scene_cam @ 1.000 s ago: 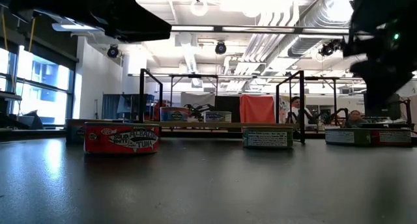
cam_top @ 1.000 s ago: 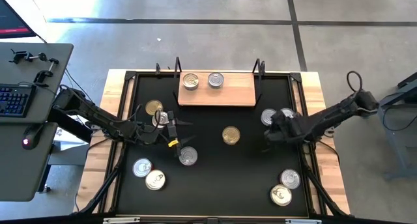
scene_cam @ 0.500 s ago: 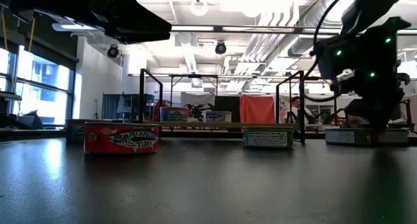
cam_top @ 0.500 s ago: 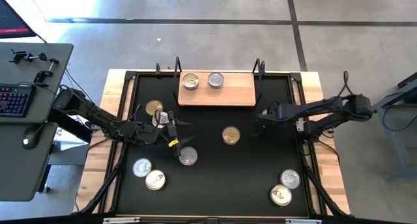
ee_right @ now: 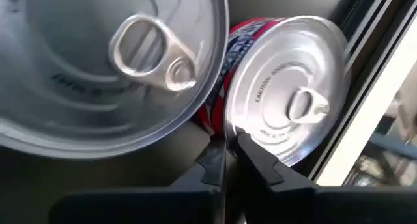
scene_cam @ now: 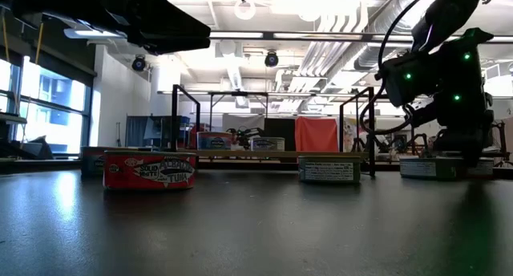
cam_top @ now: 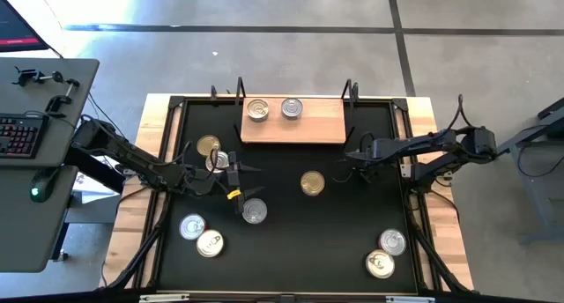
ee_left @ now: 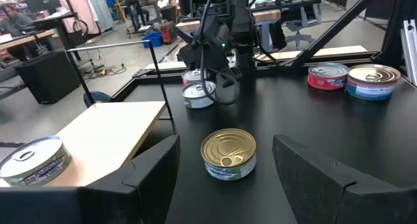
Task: Stack canned seafood by type on shelf
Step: Put the top right red canned tuna on the shelf
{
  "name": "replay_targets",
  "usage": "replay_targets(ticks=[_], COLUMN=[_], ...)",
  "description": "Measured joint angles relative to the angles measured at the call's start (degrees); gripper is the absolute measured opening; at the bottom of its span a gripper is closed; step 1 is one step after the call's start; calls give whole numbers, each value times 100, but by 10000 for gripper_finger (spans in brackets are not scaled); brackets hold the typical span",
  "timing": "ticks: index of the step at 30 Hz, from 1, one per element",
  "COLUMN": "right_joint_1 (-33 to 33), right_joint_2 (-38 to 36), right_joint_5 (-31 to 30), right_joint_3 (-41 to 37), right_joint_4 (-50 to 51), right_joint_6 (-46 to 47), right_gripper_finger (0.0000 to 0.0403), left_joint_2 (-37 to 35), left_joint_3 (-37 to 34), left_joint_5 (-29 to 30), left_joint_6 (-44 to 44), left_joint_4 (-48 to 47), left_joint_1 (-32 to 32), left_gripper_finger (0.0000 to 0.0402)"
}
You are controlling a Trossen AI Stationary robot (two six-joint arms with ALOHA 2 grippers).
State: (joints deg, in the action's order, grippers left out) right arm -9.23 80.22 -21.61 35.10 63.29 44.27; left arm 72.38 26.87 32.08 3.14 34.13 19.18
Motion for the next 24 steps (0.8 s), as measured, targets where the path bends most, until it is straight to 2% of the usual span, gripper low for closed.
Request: replay_targets(ticks=[5, 11, 14, 18, 21, 22, 24], right_joint_1=[589, 1575, 2102, 2645, 2979, 3079, 3268], right_joint_2=[5, 10, 10, 187, 642, 814, 1077], right_joint_5=[1111, 1830, 1950, 1894, 1909, 1926, 1999], right_joint_3=[435, 847, 910, 922, 1036, 1128, 1424], right_joint_4=[206, -266, -819, -2081, -3218, -3377, -3069], right_joint_6=[683, 1122, 1305, 1538, 991, 757, 300], right_gripper_finger=[4, 1, 0, 0, 0, 0, 0], left_joint_2=[0, 0, 0, 0, 0, 0, 0], left_joint_3=[0, 0, 0, 0, 0, 0, 2], left_joint_5=[0, 0, 0, 0, 0, 0, 1], left_joint_6=[0, -72, -96, -96, -96, -96, -95], left_joint_4=[2, 2, 2, 4, 18, 32, 52], left_joint_1=[0, 0, 0, 0, 0, 0, -4], left_gripper_finger=[236, 236, 236, 236, 236, 236, 236])
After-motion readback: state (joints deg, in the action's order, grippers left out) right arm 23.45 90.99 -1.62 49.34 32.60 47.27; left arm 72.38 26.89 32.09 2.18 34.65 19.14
